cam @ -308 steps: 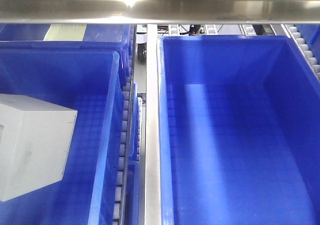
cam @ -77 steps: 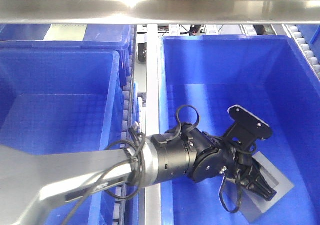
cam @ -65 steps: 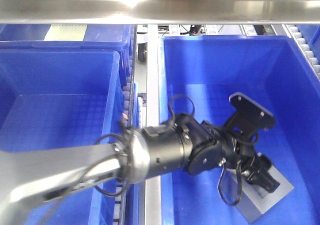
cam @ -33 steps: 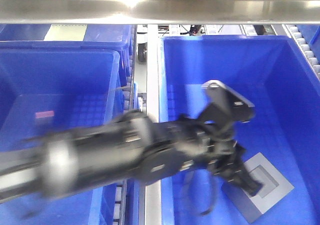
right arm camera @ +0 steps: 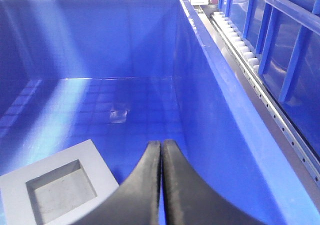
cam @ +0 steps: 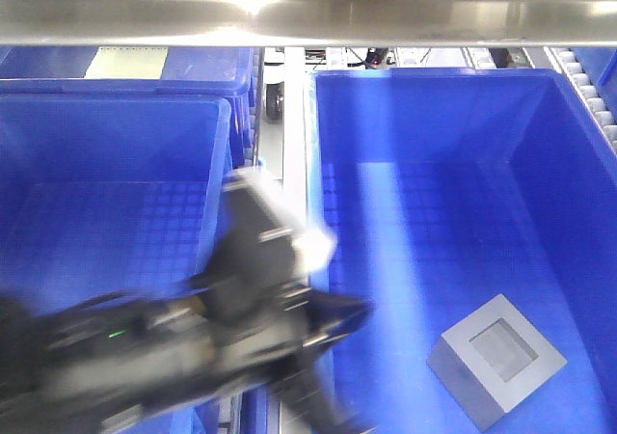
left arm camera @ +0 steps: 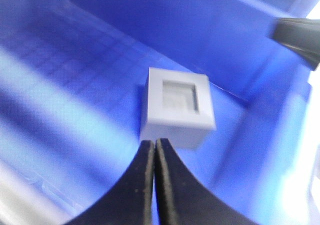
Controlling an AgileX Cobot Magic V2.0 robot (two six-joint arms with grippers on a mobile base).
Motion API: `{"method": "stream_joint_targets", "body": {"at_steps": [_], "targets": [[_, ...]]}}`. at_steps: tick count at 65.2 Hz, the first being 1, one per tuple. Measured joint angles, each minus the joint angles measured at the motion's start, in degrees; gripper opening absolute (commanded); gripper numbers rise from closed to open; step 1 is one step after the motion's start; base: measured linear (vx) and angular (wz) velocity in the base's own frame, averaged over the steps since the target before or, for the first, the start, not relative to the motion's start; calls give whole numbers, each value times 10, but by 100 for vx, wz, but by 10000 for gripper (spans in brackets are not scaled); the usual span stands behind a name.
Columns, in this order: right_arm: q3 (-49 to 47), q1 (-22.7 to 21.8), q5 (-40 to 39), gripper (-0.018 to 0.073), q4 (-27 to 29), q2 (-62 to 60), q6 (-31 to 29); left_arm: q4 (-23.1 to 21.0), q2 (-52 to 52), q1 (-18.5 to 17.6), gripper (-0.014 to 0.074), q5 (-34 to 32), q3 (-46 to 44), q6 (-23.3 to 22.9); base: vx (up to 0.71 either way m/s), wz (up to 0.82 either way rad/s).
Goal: Sort gray base to blue bin
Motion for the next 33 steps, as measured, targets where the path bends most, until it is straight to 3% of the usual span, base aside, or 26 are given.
{"method": "stream_joint_targets", "body": {"at_steps": [18,33], "targets": [[0,0,0,-5,0,0,0,0,-218,0,-8,3,133,-5,0,0],[0,0,1,-5,0,0,0,0,-397,0,-6,54,208,-23,0,0]]}}
